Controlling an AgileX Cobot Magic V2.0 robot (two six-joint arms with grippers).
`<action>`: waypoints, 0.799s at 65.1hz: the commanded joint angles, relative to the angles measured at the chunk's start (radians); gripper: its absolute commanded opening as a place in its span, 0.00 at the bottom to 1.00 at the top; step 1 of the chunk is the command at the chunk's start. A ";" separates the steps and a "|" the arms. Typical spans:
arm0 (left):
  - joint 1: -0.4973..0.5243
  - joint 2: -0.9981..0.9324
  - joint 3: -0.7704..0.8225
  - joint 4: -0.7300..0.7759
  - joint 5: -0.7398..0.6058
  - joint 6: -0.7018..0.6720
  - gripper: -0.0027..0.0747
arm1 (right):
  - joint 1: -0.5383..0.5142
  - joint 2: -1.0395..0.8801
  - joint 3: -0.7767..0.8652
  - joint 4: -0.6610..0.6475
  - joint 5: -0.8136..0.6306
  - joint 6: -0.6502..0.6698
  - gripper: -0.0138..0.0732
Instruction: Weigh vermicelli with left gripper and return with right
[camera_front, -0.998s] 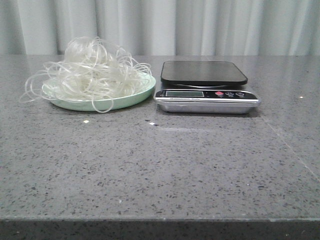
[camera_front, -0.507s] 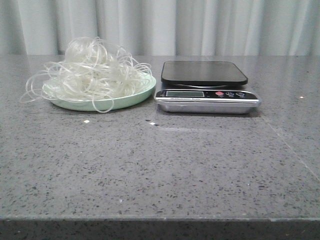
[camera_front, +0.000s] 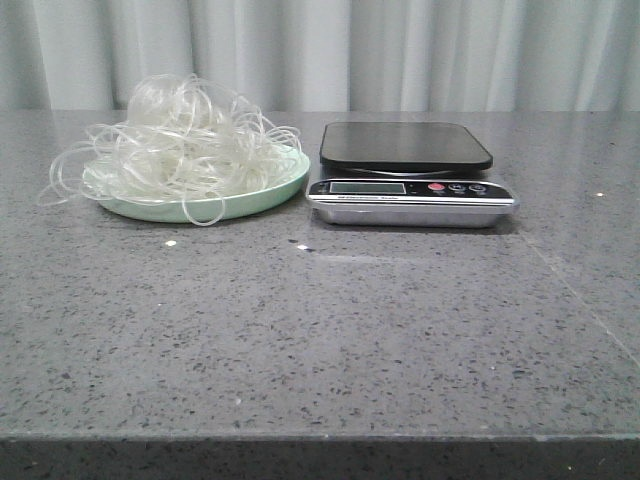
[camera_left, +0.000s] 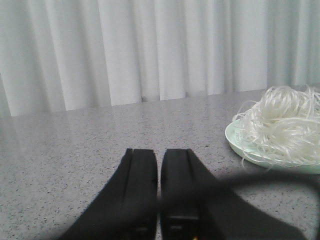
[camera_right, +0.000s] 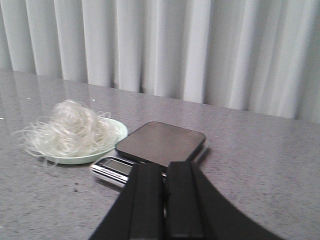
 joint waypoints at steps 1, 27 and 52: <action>-0.005 -0.022 0.008 -0.002 -0.084 -0.012 0.22 | -0.080 0.012 -0.005 -0.067 -0.085 -0.009 0.35; -0.005 -0.020 0.008 -0.002 -0.084 -0.012 0.22 | -0.259 0.006 0.302 -0.078 -0.472 0.042 0.35; -0.004 -0.020 0.008 -0.002 -0.084 -0.012 0.22 | -0.266 -0.068 0.351 -0.079 -0.461 0.057 0.35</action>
